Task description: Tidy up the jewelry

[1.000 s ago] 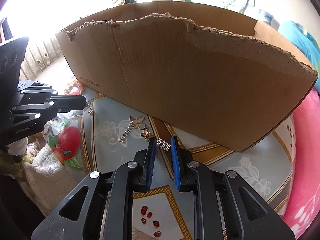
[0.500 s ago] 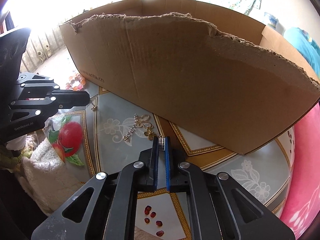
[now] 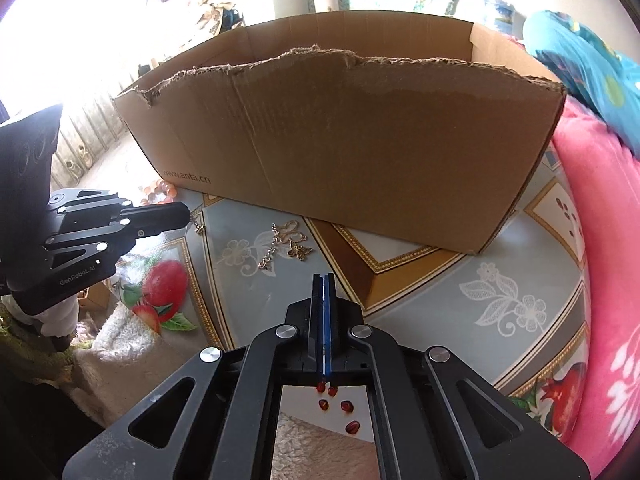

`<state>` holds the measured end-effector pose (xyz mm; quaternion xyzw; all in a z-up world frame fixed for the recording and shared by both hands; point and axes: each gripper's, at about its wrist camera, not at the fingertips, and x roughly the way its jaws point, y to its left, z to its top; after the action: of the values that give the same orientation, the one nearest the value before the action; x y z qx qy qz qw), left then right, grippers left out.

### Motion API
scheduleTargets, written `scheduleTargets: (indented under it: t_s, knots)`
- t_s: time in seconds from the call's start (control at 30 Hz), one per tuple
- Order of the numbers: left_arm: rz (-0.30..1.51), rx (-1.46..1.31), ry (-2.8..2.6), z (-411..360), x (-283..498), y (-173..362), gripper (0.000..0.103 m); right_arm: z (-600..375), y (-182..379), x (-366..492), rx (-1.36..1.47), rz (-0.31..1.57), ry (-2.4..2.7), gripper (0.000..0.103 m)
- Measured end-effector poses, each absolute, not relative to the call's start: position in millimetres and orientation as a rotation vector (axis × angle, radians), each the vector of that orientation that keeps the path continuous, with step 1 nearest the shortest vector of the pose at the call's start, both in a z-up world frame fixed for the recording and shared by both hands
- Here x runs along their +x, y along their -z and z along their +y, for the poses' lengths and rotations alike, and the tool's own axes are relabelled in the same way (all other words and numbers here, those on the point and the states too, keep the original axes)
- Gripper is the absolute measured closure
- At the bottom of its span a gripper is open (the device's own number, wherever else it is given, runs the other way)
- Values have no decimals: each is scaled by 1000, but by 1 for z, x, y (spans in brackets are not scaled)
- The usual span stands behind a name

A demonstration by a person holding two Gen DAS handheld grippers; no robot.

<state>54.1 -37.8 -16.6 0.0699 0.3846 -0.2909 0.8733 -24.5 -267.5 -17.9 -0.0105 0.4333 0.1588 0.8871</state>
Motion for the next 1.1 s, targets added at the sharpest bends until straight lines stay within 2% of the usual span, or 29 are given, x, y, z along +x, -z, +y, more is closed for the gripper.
scheduleTargets:
  t_s: [0.73, 0.83, 1.0, 1.1]
  knots:
    - [788, 155, 613, -47, 53, 13, 103, -293, 3, -38, 152, 806, -268, 103]
    - [794, 159, 615, -49, 53, 15, 103, -302, 6, -38, 191, 828, -260, 98]
    - [801, 162, 615, -51, 51, 16, 103, -294, 15, -39, 157, 877, -282, 82]
    - [807, 164, 613, -51, 52, 17, 103, -281, 20, -37, 85, 896, -291, 79]
